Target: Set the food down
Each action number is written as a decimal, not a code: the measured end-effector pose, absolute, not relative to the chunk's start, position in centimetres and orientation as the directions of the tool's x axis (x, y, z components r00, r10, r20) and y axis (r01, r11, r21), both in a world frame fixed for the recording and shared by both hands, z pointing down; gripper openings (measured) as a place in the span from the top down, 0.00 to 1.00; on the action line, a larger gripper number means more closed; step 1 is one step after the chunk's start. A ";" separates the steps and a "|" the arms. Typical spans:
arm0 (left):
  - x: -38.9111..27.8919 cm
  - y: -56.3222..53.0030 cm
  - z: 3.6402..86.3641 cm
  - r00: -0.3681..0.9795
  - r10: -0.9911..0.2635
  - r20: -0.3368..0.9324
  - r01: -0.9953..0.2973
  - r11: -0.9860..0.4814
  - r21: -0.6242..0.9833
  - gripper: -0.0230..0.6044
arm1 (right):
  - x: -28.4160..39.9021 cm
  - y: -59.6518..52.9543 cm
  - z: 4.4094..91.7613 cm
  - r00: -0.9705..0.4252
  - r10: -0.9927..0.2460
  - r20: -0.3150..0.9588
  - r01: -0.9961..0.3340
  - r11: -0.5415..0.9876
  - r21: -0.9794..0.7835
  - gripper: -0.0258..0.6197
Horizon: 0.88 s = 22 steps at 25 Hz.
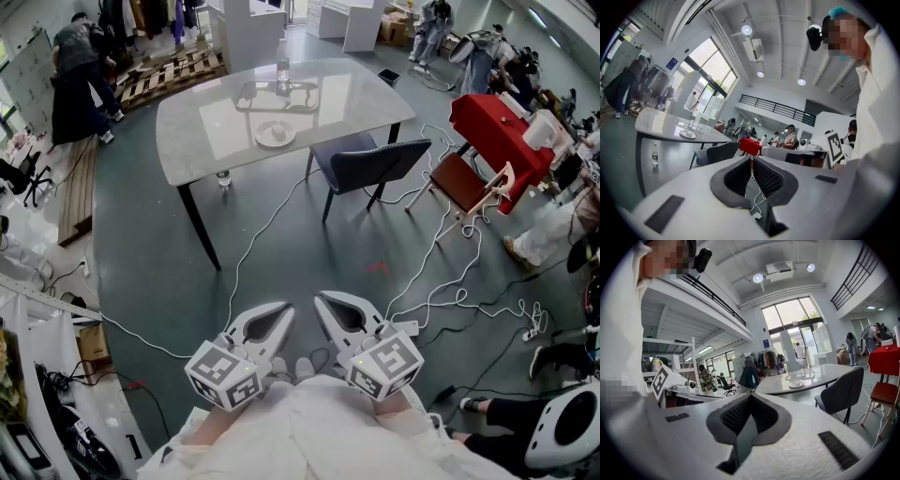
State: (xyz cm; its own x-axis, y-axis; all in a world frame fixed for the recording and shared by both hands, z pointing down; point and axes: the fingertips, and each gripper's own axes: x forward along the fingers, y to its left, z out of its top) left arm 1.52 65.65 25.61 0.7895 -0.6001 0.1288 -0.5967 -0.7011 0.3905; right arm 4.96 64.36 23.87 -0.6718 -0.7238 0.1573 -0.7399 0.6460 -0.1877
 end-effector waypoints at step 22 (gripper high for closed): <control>4.0 64.6 26.9 0.777 -0.614 0.140 -0.612 -0.682 0.400 0.92 | 7.1 63.1 24.9 -0.703 -0.695 0.148 -0.706 0.660 -0.257 0.96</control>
State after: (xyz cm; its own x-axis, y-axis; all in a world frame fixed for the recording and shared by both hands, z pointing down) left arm 3.96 64.61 26.87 0.7766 -0.6144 0.1396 -0.6117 -0.6822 0.4005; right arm 7.06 63.13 24.88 -0.7032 -0.6953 0.1484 -0.7063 0.6595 -0.2572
